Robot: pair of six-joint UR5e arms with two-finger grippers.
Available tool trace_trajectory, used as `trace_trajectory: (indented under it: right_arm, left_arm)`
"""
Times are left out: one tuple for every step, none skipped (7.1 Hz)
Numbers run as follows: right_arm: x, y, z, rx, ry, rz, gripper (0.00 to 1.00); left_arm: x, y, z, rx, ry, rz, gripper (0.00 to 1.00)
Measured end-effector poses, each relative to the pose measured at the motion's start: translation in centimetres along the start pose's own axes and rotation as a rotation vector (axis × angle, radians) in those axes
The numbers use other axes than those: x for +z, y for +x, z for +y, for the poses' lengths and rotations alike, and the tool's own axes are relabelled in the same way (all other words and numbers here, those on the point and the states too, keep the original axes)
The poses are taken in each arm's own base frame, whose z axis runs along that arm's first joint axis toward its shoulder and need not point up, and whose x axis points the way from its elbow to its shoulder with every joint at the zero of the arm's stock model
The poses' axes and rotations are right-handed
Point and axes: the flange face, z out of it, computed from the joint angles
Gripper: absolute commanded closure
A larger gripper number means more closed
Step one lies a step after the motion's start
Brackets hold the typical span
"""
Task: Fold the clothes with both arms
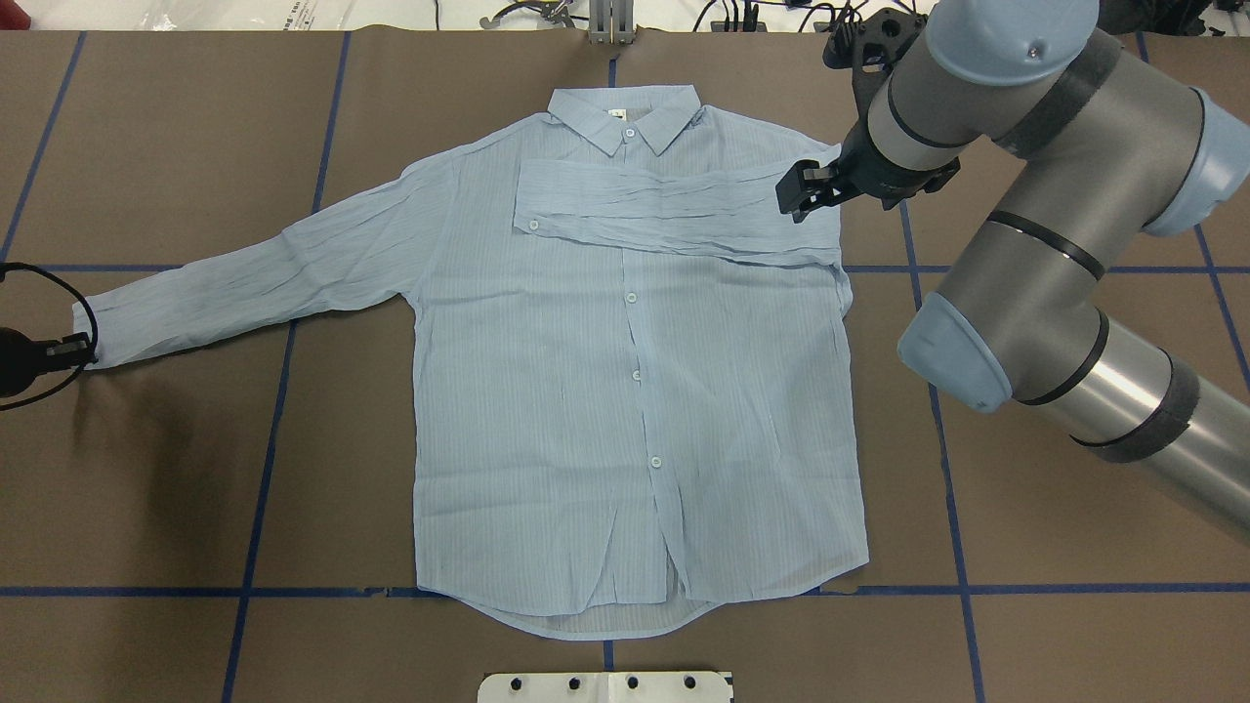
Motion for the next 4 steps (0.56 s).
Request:
trace_trajectory:
  right_arm:
    - [-0.04, 0.00, 0.00, 0.000, 0.000, -0.001, 0.00]
    - [-0.05, 0.02, 0.00, 0.000, 0.000, -0.001, 0.00]
    - [-0.04, 0.06, 0.01, 0.001, 0.000, 0.000, 0.00]
    - [-0.03, 0.07, 0.01, 0.001, 0.001, 0.000, 0.00]
  left_arm:
    - [0.01, 0.00, 0.01, 0.000, 0.000, 0.000, 0.61]
    - [0.01, 0.00, 0.01, 0.000, 0.000, 0.000, 0.62]
    - [0.02, 0.02, 0.06, 0.001, -0.001, 0.000, 0.68]
    - [0.04, 0.05, 0.12, 0.002, -0.003, 0.000, 0.78]
